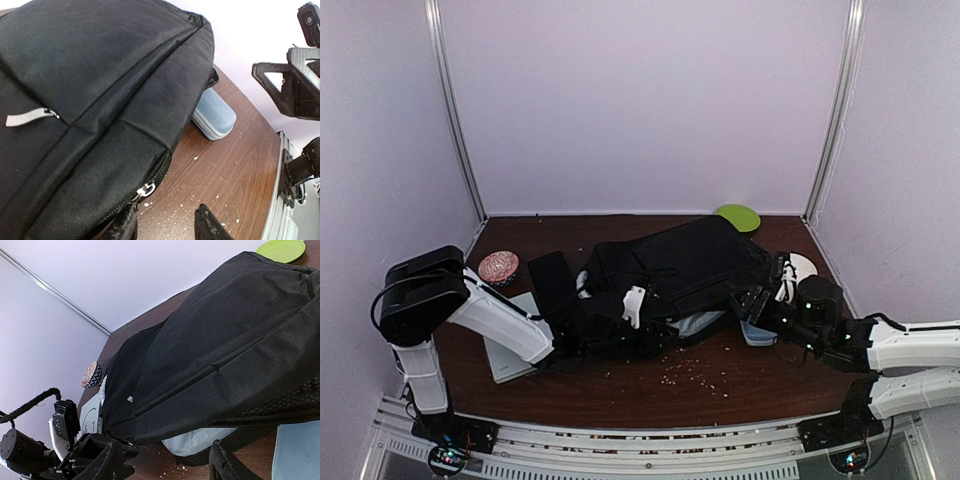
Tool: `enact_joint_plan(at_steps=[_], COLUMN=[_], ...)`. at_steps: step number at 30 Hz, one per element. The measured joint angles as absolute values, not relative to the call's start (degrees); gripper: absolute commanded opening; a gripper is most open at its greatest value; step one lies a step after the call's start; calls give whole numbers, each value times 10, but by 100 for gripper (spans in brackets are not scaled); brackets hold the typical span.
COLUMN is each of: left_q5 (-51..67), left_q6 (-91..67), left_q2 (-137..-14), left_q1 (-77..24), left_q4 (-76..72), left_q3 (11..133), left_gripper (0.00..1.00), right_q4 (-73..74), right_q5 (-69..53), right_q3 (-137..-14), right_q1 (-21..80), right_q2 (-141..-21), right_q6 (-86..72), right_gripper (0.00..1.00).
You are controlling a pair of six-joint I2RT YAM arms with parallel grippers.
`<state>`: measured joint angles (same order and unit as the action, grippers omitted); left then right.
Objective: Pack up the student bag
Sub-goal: Adjust the student bag at the center of the board.
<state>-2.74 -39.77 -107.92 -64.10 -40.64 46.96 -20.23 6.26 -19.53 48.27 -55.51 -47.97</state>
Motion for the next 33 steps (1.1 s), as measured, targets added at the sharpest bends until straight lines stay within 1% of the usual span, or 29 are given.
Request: enact_joint_plan(at_steps=[15,20,33], left_q5=[-10,-10,-8], left_q6=[-398,-399,-412], left_q2=[-1106,-1106,-1106], left_q1=[-635,-633,-631], left_q4=[-404,-398,-404], left_q3=[487,492,458], left_gripper=[34,36,43], right_q4=[-202,-199,-195], right_q5=[63,63,64], right_q3=[-195,-195,-195], right_q1=[483,483,483], right_q2=[-555,-555,-551], right_q6=[-479,-479,-477], right_gripper=[58,58,58])
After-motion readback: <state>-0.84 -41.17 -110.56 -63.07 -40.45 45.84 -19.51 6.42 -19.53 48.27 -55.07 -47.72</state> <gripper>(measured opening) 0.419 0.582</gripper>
